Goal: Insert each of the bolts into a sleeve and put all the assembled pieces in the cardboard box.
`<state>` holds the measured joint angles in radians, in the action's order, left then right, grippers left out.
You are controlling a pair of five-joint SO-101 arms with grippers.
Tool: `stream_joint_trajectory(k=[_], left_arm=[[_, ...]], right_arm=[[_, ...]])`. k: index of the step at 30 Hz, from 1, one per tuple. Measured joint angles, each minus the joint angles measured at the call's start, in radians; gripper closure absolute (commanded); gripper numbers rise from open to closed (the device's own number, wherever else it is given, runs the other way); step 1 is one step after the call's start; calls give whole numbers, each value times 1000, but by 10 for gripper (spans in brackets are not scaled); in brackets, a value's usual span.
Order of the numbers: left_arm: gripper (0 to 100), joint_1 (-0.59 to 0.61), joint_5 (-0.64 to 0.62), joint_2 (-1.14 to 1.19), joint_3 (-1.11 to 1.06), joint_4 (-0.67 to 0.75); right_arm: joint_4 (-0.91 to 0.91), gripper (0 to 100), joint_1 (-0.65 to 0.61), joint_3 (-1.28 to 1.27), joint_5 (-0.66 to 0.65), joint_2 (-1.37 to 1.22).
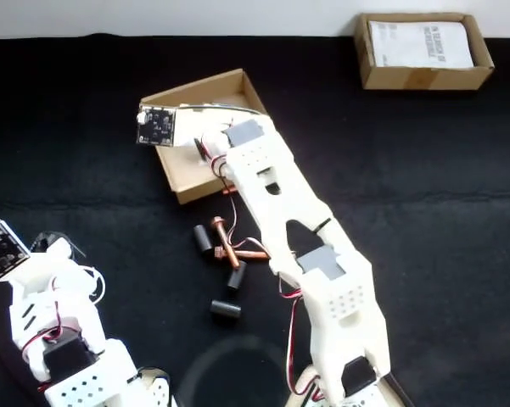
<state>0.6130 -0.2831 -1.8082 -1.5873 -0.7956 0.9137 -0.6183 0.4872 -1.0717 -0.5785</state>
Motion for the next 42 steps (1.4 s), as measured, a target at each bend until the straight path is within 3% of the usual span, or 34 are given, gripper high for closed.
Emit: stream_joint_trajectory(k=[10,22,26,29,42], left_arm=[[966,0,0,0,-34,0],[966,-12,0,0,-91,-31],[966,-69,0,0,-91,-118],[966,-83,0,0,-91,-147],[966,-91,0,0,-91,-147]], right_arm=[[319,782,0,2,25,184],[623,783,41,3,658,333],[629,783,69,-20,872,334],[594,783,91,-112,948,334],[203,783,173,-532,961,334]])
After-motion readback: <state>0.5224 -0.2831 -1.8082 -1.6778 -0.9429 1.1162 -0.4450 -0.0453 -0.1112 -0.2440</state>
